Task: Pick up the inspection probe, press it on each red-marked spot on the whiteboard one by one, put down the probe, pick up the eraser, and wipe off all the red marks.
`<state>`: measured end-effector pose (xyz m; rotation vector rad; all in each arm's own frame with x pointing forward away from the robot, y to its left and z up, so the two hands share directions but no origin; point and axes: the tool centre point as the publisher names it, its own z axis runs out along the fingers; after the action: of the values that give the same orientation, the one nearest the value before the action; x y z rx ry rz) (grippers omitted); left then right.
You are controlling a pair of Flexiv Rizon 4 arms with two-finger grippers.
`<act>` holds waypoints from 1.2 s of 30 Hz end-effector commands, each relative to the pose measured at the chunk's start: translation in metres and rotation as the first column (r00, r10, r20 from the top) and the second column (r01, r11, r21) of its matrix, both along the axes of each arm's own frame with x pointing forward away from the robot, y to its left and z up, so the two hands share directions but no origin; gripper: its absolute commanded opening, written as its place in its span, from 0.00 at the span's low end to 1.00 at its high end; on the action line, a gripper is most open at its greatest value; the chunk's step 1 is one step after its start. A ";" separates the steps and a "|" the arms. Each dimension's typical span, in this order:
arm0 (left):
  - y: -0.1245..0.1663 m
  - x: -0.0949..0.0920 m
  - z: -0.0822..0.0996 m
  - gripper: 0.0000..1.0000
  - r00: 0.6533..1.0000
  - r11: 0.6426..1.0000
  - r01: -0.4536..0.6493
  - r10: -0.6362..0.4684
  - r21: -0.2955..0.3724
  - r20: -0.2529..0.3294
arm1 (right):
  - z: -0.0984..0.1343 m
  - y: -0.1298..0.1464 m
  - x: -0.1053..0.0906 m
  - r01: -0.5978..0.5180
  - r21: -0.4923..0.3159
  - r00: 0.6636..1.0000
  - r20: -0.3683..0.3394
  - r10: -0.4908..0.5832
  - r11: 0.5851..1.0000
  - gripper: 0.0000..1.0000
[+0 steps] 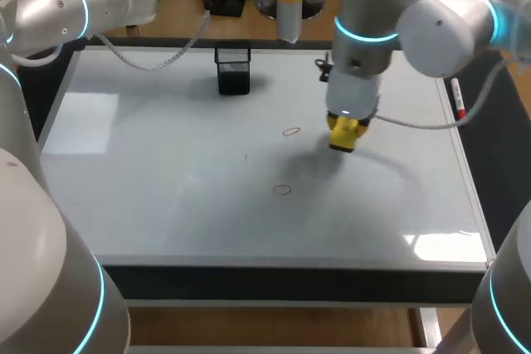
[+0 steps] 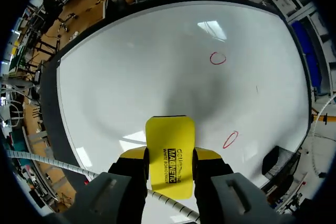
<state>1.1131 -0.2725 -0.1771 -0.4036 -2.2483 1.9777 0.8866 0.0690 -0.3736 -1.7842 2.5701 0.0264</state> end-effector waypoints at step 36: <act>0.000 0.001 0.001 0.00 1.000 1.000 0.003 -0.003 0.001 -0.001 | -0.036 0.122 0.031 -0.310 -0.019 0.950 -0.032 0.310 0.950 0.00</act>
<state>1.1131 -0.2725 -0.1771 -0.4037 -2.2483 1.9775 0.9144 0.1887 -0.4070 -2.1842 2.2822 0.0223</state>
